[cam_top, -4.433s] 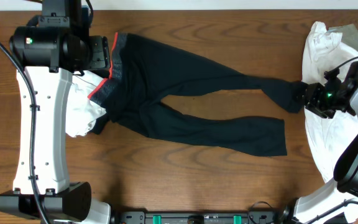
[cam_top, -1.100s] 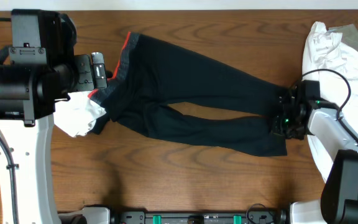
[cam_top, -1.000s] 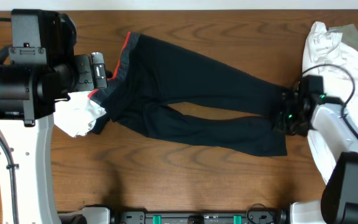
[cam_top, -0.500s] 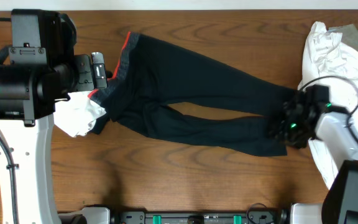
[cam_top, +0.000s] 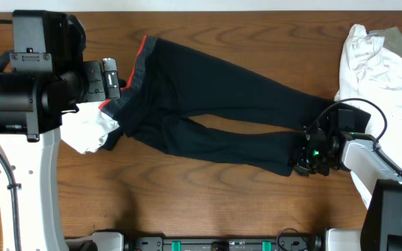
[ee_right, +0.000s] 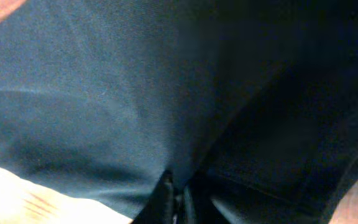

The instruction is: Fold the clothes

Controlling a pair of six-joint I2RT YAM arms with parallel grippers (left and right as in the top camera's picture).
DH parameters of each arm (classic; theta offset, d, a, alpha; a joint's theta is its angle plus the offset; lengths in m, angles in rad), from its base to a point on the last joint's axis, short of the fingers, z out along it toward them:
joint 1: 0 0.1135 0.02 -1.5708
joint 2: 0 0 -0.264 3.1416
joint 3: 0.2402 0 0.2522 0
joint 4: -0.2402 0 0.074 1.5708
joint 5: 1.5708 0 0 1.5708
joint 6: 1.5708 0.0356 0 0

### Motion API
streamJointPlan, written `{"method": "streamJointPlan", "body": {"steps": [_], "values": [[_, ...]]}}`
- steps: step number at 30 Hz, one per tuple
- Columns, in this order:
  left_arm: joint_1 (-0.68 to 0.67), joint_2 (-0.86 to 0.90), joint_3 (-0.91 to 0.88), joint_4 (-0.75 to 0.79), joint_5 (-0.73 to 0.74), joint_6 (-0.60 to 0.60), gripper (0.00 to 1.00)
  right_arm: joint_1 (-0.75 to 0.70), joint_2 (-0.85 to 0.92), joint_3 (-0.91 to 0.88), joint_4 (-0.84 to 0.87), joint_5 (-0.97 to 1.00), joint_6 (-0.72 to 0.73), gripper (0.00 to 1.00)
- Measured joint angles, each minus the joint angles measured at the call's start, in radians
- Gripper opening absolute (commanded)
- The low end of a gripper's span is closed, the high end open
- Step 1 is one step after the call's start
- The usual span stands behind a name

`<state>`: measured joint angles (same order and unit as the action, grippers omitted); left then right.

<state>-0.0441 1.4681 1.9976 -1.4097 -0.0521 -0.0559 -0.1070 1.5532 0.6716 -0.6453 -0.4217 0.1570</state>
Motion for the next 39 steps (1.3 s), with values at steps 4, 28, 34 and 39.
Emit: {"method": "streamJointPlan", "body": {"steps": [4,28,34,39], "values": [[0.000,0.000,0.000,0.000,0.000,0.000,1.00,-0.001,0.000,0.016,-0.084,0.003,-0.005,0.01],[0.000,0.039,0.000,-0.035,0.000,0.000,0.99,-0.109,-0.171,0.328,-0.542,0.639,0.200,0.06],[0.000,0.057,-0.012,-0.074,0.000,-0.016,1.00,-0.152,-0.171,0.328,-0.538,0.707,0.262,0.17],[0.000,0.055,-0.114,-0.082,0.037,-0.035,1.00,-0.173,-0.171,0.328,-0.509,0.709,0.280,0.59]]}}
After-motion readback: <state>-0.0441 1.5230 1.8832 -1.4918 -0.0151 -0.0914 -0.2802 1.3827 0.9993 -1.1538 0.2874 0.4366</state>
